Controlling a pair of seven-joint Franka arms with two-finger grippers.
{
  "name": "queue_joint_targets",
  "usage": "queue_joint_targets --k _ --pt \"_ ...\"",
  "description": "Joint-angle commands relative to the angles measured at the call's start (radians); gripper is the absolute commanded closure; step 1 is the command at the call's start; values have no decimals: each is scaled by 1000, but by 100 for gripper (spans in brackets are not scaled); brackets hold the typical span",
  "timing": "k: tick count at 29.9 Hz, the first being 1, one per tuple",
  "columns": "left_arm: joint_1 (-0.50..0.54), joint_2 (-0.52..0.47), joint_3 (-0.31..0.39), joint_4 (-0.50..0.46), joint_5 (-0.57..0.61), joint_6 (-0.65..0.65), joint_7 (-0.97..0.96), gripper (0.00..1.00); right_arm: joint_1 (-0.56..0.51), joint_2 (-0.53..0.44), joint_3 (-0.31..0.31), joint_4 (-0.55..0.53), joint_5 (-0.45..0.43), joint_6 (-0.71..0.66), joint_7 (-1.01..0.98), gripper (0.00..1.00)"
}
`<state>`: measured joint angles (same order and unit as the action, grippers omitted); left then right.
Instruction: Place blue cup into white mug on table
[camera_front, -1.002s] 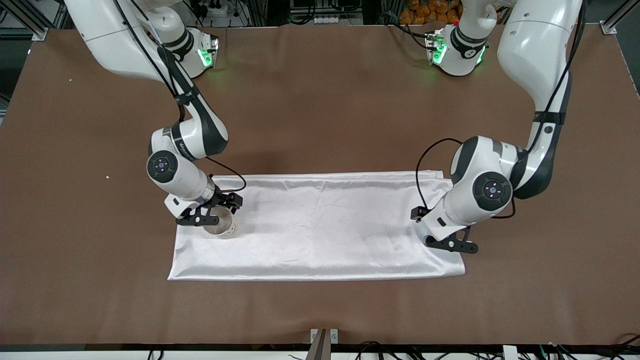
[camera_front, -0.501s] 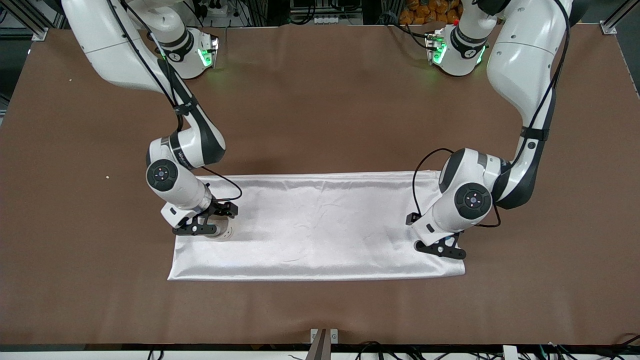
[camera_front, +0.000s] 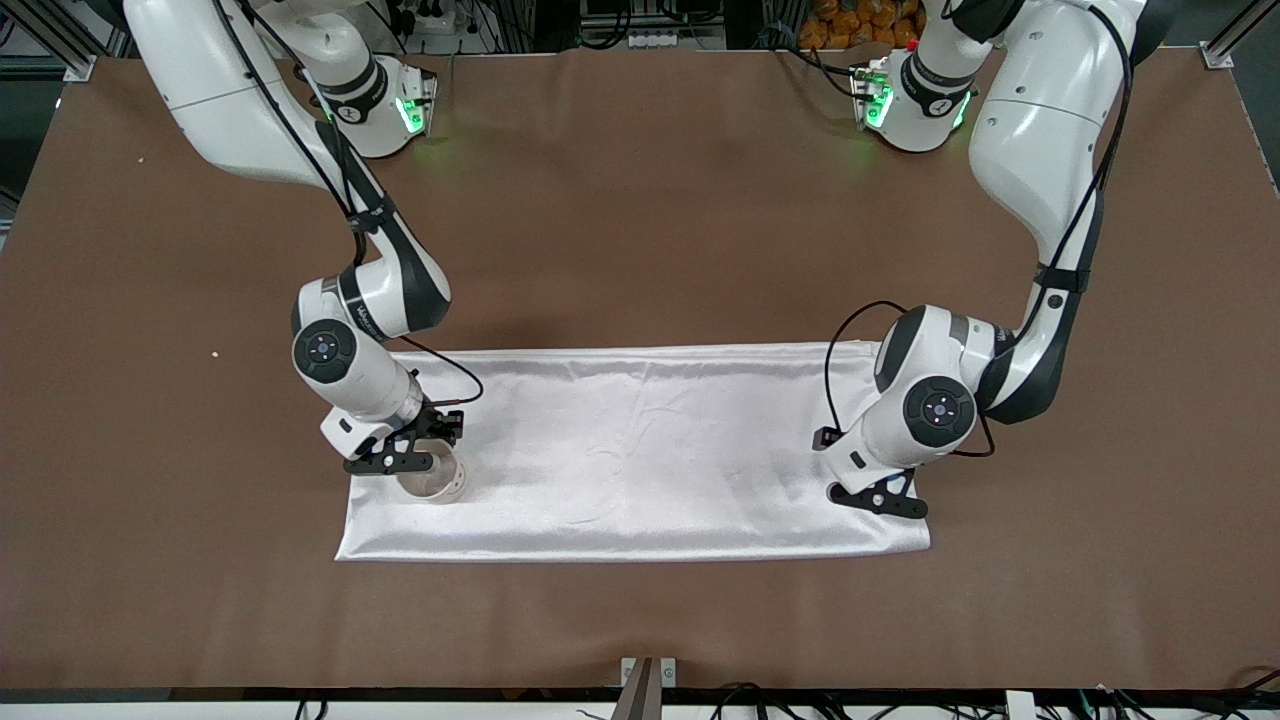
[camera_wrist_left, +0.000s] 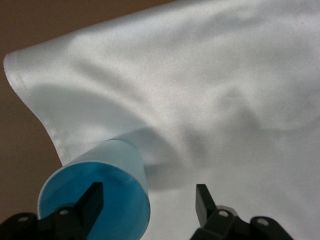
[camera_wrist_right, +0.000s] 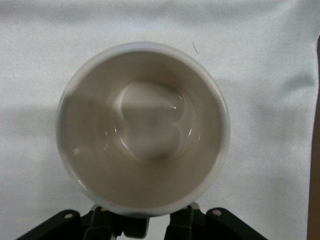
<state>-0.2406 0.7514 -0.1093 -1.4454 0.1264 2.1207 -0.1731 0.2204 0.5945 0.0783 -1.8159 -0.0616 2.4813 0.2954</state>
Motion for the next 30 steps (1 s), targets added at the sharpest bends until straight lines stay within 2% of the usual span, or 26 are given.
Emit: queue_joint_targets --k 1,9,20,30 --pt "1 3 2 3 18 -1 -14 100 -7 14 6 20 -18 4 -28 100" --pt "3 3 3 3 26 -5 -19 100 1 -5 9 18 -17 -19 -15 100" --pt "1 0 7 8 38 -7 -19 100 42 -105 20 12 2 -185 44 100" --pt "0 -29 23 14 53 -18 -22 100 160 -154 20 10 22 -239 260 100"
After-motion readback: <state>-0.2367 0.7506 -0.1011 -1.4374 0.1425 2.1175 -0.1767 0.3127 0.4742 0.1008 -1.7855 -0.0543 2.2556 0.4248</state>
